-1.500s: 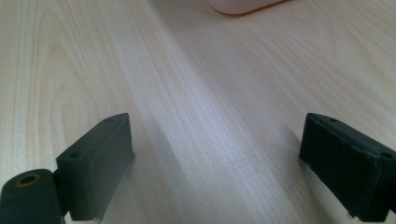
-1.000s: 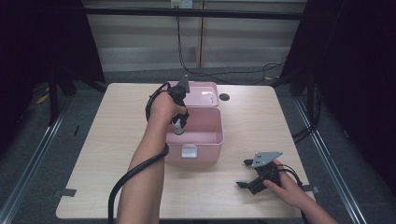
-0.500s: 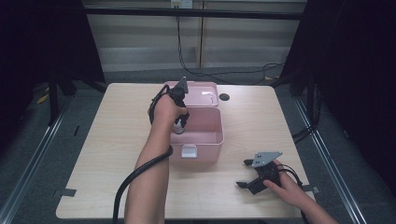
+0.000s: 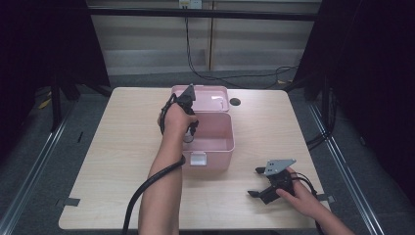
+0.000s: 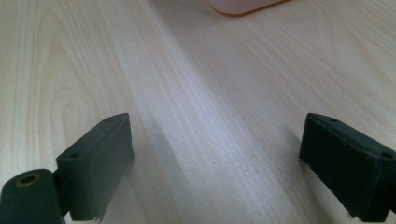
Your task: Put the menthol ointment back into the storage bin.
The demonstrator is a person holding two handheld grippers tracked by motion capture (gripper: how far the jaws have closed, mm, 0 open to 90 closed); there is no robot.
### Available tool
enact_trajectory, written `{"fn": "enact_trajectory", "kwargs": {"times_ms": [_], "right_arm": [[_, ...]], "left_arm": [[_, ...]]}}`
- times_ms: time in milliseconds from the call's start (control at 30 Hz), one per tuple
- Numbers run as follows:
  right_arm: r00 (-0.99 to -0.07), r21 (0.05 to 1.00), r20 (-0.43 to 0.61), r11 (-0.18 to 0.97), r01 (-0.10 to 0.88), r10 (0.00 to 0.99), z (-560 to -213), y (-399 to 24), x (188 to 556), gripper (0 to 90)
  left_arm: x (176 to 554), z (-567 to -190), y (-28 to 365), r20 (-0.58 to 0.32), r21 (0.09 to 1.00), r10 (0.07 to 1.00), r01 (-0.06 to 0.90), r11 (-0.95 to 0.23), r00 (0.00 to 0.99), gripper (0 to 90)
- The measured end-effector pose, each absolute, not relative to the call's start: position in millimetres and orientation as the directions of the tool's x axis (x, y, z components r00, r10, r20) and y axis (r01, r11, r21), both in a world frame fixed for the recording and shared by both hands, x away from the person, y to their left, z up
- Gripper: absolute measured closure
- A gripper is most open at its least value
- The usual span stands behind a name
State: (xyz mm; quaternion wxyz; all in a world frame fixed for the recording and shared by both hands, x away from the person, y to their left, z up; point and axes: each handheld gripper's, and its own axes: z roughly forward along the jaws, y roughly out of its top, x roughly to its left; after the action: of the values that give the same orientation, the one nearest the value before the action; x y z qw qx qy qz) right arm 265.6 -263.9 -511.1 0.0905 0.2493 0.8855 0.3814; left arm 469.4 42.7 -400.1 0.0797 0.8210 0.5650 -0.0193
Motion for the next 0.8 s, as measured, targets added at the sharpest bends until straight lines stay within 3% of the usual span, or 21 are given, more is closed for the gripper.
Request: {"fn": "enact_trajectory", "kwargs": {"times_ms": [567, 800], "right_arm": [[-0.860, 0.721, 0.028, 0.585, 0.371, 0.510, -511.2, -263.9, 265.7, 8.9], [-0.860, 0.721, 0.029, 0.585, 0.371, 0.510, -511.2, -263.9, 265.7, 8.9]], "left_arm": [[467.1, -417.1, 37.0, -0.101, 0.109, 0.923, 0.926, -0.361, 0.371, 49.9], [466.9, -421.8, 37.1, -0.098, 0.147, 0.918, 0.918, -0.368, 0.384, 48.7]]}}
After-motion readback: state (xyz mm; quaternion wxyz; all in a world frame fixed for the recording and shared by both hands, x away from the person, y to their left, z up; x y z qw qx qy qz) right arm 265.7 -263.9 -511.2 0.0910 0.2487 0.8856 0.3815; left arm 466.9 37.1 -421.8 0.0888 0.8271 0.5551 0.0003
